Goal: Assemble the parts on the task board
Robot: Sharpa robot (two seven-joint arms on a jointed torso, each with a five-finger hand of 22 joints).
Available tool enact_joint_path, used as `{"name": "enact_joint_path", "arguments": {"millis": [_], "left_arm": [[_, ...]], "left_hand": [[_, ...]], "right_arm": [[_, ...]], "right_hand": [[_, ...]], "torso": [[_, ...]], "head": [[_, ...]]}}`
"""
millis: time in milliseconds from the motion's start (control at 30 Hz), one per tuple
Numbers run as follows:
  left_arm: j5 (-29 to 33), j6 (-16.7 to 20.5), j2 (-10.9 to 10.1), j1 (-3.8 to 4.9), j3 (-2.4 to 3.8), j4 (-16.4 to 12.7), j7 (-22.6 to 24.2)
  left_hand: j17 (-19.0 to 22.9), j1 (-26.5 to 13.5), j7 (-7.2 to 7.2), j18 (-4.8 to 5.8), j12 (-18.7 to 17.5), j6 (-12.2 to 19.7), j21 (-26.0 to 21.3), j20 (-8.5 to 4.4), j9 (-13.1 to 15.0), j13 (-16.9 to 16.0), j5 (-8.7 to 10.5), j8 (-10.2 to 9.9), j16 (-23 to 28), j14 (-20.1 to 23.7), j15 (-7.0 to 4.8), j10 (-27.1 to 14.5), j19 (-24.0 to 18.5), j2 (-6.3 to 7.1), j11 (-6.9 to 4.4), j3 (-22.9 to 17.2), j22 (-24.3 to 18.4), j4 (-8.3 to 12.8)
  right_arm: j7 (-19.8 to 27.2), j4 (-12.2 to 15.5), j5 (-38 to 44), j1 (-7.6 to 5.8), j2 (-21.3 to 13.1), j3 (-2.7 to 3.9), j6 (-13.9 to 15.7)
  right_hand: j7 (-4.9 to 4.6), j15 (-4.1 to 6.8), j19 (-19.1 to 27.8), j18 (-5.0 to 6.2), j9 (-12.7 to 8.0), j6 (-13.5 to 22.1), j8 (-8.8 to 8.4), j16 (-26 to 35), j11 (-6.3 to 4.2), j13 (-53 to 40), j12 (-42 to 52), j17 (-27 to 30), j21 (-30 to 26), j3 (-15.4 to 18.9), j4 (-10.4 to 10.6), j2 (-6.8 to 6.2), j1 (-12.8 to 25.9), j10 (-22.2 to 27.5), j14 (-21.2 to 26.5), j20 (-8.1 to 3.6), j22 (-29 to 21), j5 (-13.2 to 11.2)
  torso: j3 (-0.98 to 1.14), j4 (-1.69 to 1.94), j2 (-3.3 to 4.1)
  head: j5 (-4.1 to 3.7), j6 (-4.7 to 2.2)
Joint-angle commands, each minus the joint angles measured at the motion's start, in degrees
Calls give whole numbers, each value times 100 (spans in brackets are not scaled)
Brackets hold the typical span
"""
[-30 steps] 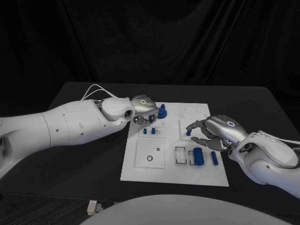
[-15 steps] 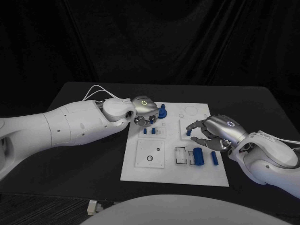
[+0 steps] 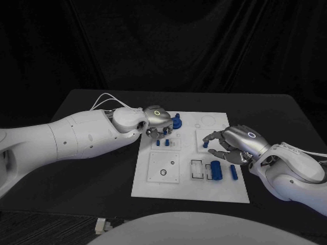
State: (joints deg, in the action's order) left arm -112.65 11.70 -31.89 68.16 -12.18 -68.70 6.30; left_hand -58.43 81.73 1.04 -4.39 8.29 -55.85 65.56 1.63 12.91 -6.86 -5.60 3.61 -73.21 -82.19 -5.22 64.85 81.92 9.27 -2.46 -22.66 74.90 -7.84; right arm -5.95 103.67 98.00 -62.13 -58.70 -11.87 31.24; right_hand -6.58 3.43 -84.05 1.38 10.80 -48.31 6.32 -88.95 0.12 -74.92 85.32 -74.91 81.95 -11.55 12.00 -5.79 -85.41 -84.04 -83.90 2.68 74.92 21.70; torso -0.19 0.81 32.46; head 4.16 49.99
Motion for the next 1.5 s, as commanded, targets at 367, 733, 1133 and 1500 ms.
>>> {"name": "enact_joint_path", "arguments": {"millis": [367, 733, 1133, 1500], "left_arm": [[-3, -61, -80, -19, 0, -22, -22], [-4, 1274, -365, -18, 1, -159, -78], [-3, 2484, -1217, 288, 3, -700, 72], [1633, 3516, -2043, 558, 1, -1331, 638]], "left_hand": [[109, -117, 364, -36, -207, 930, -95, 51, -290, 51, 201, -4, 102, 58, 90, -273, -43, 112, 209, -2, 870, -187], [-23, -171, 380, -19, -204, 962, 4, 56, -319, 42, 208, 18, 17, -11, 93, -277, 9, 103, 227, 42, 897, -278], [268, 4, 583, -83, -444, 906, -404, 100, -434, 323, 270, 56, 224, 104, 129, -1632, -112, 187, 228, 433, 808, -525], [2871, -828, 465, -396, 163, 651, -4996, 432, -582, 194, 239, 26, 3151, 3759, 175, -3102, -3094, 330, 43, 655, -503, -912]], "right_arm": [[-92, 19, 16, 14, -24, 3, 2], [-85, 93, 16, 11, -151, 4, 134], [-245, 255, -56, -515, -626, 6, 412], [-467, -233, 294, -1256, -540, 6, 331]], "right_hand": [[-2, -28, -175, 77, -5, -25, -3, 35, 46, -763, -22, -1197, -19, -31, 9, -13, -50, -167, -541, 50, 1221, 27], [4, -26, -172, 79, -17, -2, -19, 34, 41, -739, -39, -1199, -26, -39, -4, -32, -66, -153, -541, 49, 1218, 25], [59, 38, -201, 71, -102, -90, -25, 56, -24, 754, -1359, -1158, -9, -126, 158, -114, -27, 461, -534, -7, 1232, -242], [-3, -328, -93, 106, -144, -305, 12, 157, 374, 4925, -6302, -954, -226, -594, 304, -512, -477, 2866, -477, 239, 1172, -563]], "torso": [[-1, 0, 4], [-1, 2, 2], [-1, 1, 0], [-7, 3, -9]], "head": [[6, 1], [14, 1], [20, 1], [-14, 1]]}}
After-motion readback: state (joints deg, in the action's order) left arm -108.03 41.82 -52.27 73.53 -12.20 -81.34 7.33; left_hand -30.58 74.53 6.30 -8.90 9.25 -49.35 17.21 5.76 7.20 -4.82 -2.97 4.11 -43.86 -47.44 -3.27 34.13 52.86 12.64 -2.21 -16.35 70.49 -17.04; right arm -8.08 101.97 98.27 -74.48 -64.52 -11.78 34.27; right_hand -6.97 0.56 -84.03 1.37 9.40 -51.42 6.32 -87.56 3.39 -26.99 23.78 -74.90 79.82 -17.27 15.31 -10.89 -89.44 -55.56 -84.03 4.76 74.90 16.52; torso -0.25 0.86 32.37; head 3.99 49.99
